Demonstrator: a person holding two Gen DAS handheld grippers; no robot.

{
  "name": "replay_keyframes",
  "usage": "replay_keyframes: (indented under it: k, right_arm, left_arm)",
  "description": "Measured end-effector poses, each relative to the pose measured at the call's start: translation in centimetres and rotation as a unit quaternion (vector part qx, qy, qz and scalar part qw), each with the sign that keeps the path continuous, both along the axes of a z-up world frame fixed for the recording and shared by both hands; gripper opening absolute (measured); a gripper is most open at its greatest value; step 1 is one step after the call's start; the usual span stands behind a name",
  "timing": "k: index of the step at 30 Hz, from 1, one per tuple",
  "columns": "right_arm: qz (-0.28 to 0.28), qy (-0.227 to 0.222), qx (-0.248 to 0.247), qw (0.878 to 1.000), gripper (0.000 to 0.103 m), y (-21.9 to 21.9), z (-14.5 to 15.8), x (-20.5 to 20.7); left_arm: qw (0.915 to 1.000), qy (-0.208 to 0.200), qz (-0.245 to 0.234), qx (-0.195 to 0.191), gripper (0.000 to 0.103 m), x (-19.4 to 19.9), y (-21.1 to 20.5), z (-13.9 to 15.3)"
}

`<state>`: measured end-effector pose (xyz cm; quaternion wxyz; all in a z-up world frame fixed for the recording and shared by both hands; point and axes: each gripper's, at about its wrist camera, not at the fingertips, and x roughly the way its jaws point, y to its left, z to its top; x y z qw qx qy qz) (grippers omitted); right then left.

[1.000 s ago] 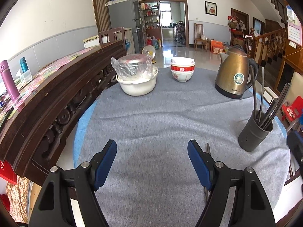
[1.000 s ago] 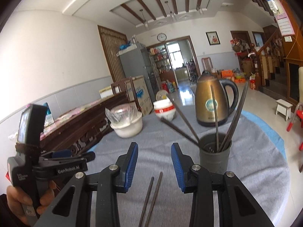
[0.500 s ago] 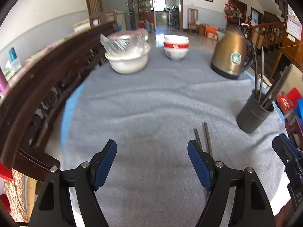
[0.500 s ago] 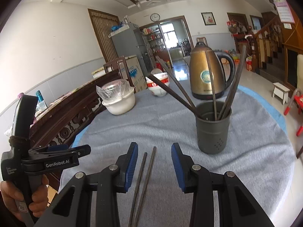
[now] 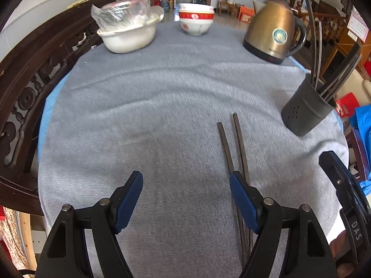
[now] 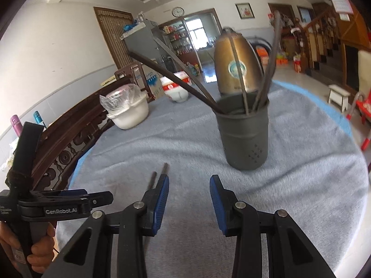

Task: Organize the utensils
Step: 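Move both grippers back to the last two chopsticks on the cloth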

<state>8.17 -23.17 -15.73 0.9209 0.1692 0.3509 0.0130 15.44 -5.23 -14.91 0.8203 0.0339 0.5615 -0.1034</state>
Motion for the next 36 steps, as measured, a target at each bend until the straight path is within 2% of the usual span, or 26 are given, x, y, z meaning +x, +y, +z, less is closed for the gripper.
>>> replay_keyframes:
  k: [13, 23, 36]
  right_arm:
    - [-0.011, 0.052, 0.028, 0.998, 0.040, -1.2, -3.8, 0.6]
    - [-0.041, 0.047, 0.054, 0.997, 0.040, -2.9, -4.8, 0.0]
    - [-0.040, 0.046, 0.078, 0.995, 0.040, -3.7, -5.1, -0.2]
  left_arm:
    - [0.9996, 0.016, -0.013, 0.021, 0.078, 0.9, -1.8, -1.7]
    - [0.9993, 0.021, -0.019, 0.023, 0.078, 2.0, -2.7, -2.3]
    - [0.9994, 0.021, -0.016, 0.022, 0.078, 3.3, -3.3, -3.3]
